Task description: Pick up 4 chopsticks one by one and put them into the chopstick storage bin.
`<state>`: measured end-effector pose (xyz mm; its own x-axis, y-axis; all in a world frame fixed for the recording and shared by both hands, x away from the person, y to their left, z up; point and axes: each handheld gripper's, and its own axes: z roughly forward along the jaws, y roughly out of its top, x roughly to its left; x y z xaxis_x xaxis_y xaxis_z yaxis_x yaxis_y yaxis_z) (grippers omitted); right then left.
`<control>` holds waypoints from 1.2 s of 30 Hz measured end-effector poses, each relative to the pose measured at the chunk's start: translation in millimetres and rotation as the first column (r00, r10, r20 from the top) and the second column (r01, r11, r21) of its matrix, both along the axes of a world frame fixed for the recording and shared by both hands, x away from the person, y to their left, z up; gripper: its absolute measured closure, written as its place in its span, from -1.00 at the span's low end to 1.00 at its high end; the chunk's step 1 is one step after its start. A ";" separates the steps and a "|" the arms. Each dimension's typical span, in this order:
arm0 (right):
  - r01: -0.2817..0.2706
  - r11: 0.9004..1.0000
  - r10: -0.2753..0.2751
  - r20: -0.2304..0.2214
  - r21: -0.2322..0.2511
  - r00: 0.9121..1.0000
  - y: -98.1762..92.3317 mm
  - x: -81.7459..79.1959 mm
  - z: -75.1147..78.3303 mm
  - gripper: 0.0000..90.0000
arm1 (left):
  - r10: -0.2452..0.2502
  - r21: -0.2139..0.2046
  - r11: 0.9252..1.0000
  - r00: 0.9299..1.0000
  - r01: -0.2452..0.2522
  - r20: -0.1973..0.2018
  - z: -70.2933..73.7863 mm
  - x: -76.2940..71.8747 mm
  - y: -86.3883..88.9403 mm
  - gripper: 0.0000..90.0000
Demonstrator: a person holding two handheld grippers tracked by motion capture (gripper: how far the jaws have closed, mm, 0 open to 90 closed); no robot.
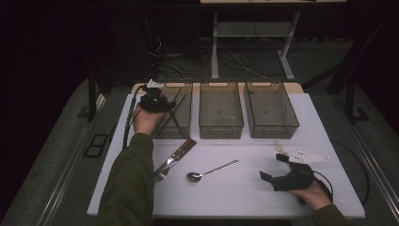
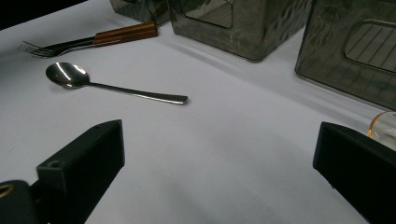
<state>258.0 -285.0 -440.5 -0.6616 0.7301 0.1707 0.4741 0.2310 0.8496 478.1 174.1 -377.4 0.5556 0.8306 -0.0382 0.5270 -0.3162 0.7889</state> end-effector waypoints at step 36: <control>0.005 1.000 -0.005 -0.003 -0.008 1.000 -1.5 1.5 -0.3 -0.96 | -0.214 -0.070 0.974 0.976 0.217 0.048 -18.5 -116.6 -4.3 -0.66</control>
<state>259.4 -286.5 -440.8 -0.6577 0.7345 0.1670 0.4778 0.2354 0.8464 361.5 169.7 -395.9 0.7239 0.6864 -0.0697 0.4204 -0.3586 0.8335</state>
